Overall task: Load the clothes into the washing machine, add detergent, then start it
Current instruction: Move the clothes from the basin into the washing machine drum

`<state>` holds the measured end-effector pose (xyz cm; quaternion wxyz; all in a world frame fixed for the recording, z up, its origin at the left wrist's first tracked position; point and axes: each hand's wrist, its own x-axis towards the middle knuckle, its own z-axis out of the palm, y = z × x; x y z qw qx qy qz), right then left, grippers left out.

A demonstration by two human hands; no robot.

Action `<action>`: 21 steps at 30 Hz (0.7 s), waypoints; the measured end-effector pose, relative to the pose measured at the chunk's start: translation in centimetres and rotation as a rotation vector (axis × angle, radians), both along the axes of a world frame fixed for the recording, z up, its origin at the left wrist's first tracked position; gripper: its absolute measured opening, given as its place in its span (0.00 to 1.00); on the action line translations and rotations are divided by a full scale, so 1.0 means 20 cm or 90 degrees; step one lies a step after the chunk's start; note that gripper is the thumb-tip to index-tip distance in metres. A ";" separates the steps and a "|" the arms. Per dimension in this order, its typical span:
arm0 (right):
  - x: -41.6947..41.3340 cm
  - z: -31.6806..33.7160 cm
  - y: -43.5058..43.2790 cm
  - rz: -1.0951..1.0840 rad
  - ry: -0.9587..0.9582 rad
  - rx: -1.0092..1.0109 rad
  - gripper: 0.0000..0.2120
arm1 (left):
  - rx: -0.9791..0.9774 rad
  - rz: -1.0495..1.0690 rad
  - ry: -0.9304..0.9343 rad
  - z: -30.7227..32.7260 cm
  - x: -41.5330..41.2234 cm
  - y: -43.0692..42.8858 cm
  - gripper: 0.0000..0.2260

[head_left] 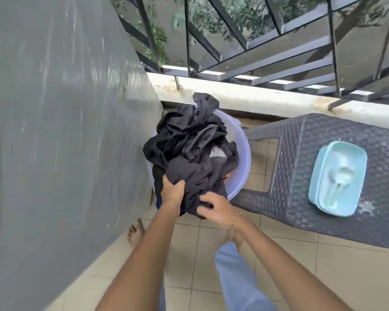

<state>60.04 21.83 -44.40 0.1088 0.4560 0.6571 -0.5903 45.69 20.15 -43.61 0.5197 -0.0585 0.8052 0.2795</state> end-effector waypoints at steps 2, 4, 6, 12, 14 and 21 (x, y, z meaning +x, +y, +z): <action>-0.01 0.00 0.08 -0.268 -0.003 -0.043 0.05 | 0.004 0.014 -0.015 -0.01 -0.03 -0.03 0.21; -0.04 -0.04 0.18 -0.427 -0.065 -0.053 0.10 | 0.015 0.078 -0.044 0.02 -0.06 -0.07 0.13; -0.08 -0.07 0.24 -0.487 -0.093 -0.149 0.38 | 0.024 0.129 -0.111 0.06 -0.09 -0.12 0.12; -0.20 -0.08 0.28 -0.598 0.018 -0.451 0.63 | 0.136 0.189 -0.317 0.22 -0.16 -0.19 0.26; -0.23 -0.06 0.27 -0.598 0.025 -0.448 0.45 | 0.144 0.227 -0.306 0.25 -0.19 -0.18 0.21; -0.23 0.24 0.20 -0.730 0.059 -0.182 0.33 | 0.222 0.268 -0.095 0.36 -0.17 -0.16 0.32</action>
